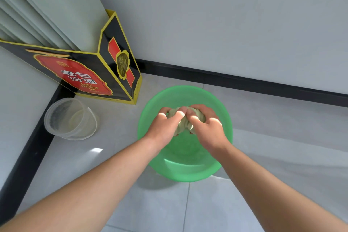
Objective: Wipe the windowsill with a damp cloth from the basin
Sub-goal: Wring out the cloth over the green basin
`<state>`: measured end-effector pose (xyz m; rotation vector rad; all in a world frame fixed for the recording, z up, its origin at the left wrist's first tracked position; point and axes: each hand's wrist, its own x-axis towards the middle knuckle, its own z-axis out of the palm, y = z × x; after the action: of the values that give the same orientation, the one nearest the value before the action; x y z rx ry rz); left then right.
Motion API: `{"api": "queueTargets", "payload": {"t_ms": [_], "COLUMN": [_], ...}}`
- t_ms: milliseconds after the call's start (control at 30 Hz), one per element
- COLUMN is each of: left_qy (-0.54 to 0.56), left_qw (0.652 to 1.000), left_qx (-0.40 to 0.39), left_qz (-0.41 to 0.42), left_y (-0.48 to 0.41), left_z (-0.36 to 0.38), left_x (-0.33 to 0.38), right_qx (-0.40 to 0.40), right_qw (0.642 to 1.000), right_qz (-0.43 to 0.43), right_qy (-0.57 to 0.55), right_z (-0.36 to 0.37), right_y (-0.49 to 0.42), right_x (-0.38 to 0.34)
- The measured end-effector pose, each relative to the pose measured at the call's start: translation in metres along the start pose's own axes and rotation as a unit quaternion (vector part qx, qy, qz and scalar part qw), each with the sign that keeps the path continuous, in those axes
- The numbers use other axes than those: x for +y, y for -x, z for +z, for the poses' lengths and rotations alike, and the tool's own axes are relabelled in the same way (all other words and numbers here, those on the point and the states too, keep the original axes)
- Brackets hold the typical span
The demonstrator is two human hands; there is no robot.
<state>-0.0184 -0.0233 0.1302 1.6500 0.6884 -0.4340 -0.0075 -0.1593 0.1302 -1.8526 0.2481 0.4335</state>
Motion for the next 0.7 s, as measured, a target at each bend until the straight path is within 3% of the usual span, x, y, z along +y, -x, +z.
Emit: {"api": "queueTargets", "payload": {"t_ms": [133,267,367,433,533,700], "left_qy": [0.023,0.079,0.142,0.186,0.19,0.139], "left_qw": [0.998,0.997,0.989,0.983,0.98,0.973], "left_qx": [-0.015,0.014,0.012,0.001,-0.031,-0.16], "left_qz": [-0.063,0.016,0.03,0.004,-0.043,-0.095], "left_y": [0.018,0.045,0.077,0.102,0.141,0.205], "left_z": [-0.008,-0.016,-0.032,-0.045,-0.065,-0.094], "left_x": [0.008,0.029,0.057,0.083,0.134,0.237], "right_qx": [-0.036,-0.009,-0.06,-0.077,-0.041,0.002], "right_qw": [0.997,0.979,0.957,0.958,0.979,0.993], "right_qz": [0.007,0.143,0.2,0.186,0.102,0.024], "right_qy": [-0.066,-0.146,-0.2,-0.202,-0.169,-0.116], "right_z": [-0.007,-0.002,-0.01,-0.022,-0.044,-0.081], "right_y": [0.014,0.026,0.047,0.064,0.091,0.143], "right_x": [-0.018,-0.04,-0.079,-0.116,-0.175,-0.281]}}
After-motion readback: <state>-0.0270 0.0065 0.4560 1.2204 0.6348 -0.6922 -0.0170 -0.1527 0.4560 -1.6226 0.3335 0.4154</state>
